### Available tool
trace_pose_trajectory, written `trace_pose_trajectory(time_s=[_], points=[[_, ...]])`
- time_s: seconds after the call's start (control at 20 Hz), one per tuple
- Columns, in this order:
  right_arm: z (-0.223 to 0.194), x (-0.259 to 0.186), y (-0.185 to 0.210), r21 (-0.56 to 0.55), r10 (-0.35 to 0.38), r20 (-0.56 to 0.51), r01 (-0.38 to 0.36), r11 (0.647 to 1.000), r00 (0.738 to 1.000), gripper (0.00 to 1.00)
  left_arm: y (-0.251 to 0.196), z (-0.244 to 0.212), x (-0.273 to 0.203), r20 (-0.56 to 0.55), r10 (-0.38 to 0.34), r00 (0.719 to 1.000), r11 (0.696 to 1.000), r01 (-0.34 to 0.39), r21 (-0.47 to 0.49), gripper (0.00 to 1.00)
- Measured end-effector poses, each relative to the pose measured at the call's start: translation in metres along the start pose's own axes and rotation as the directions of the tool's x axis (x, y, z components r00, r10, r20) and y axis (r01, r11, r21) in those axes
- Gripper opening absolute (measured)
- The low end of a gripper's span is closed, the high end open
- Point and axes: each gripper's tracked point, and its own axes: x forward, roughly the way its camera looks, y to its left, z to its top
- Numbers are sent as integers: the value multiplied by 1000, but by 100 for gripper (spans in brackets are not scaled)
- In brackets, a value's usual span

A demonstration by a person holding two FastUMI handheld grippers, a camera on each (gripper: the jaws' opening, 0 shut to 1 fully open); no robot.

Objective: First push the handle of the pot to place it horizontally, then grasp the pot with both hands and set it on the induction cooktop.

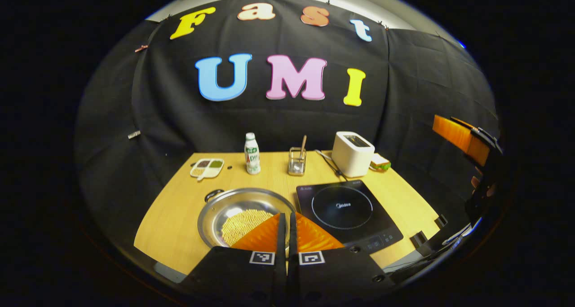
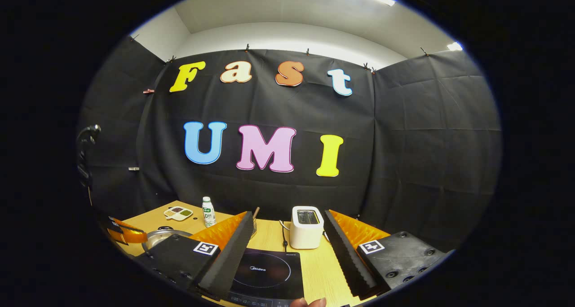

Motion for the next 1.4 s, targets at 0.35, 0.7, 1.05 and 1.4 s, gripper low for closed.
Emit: trace_pose_trajectory(time_s=[0.35, 0.7, 1.05, 1.4], points=[[-4, 1, -2, 2, -19, -26, 19, 1000, 999, 97, -7, -96, 16, -353, -86, 932, 996, 70, -56, 5], [-7, 2, -6, -1, -50, -50, 50, 999, 998, 97, 6, -157, 31, -568, -131, 813, 988, 58, -144, 5], [-15, -5, -16, 5, -89, -63, 90, 996, 994, 97, 22, -179, 66, -661, -97, 744, 995, 48, -93, 5], [-18, 0, -22, 1, -116, -78, 117, 993, 990, 97, 7, -176, 90, -671, -104, 734, 994, 60, -89, 5]])
